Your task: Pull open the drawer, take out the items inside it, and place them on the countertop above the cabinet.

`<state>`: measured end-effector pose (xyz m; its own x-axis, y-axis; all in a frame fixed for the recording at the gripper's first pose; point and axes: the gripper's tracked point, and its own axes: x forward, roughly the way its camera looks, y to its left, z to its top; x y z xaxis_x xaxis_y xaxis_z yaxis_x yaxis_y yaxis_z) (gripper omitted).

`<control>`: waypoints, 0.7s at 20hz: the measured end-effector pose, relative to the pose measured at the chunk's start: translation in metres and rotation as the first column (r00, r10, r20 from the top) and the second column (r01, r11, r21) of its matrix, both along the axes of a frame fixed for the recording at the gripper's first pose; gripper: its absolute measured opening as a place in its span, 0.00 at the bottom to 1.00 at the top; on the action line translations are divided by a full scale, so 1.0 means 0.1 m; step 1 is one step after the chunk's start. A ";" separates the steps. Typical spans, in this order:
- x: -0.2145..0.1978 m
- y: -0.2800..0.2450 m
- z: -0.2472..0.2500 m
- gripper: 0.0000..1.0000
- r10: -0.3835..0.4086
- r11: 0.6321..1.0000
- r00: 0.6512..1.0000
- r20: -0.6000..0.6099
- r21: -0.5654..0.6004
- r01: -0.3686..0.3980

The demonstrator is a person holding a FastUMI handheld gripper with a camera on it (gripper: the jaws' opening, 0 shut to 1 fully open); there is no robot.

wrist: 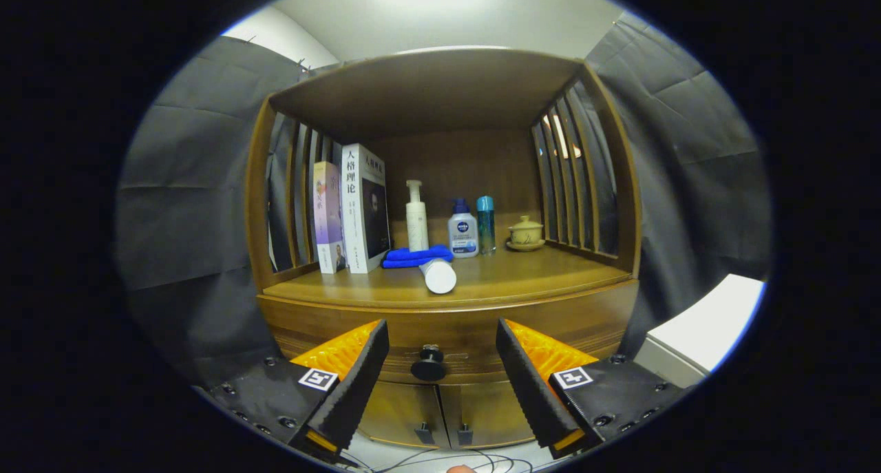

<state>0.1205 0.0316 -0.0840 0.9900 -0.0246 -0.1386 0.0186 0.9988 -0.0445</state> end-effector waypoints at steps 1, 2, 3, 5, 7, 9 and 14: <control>-0.12 0.02 0.06 0.98 0.014 1.000 1.000 0.006 0.000 -0.014; -0.22 0.05 0.12 0.98 0.029 1.000 0.999 0.014 -0.005 -0.029; -0.34 0.04 0.19 0.98 0.032 0.999 0.999 0.024 -0.017 -0.031; -0.54 0.05 0.31 0.98 0.038 0.999 0.998 0.057 -0.042 -0.035; -0.73 0.10 0.41 0.98 0.051 0.997 0.995 0.089 -0.062 -0.046; -0.92 0.14 0.47 0.98 0.058 0.997 0.993 0.105 -0.058 -0.052; -1.23 0.24 0.49 0.98 0.082 0.997 0.992 0.100 0.000 -0.082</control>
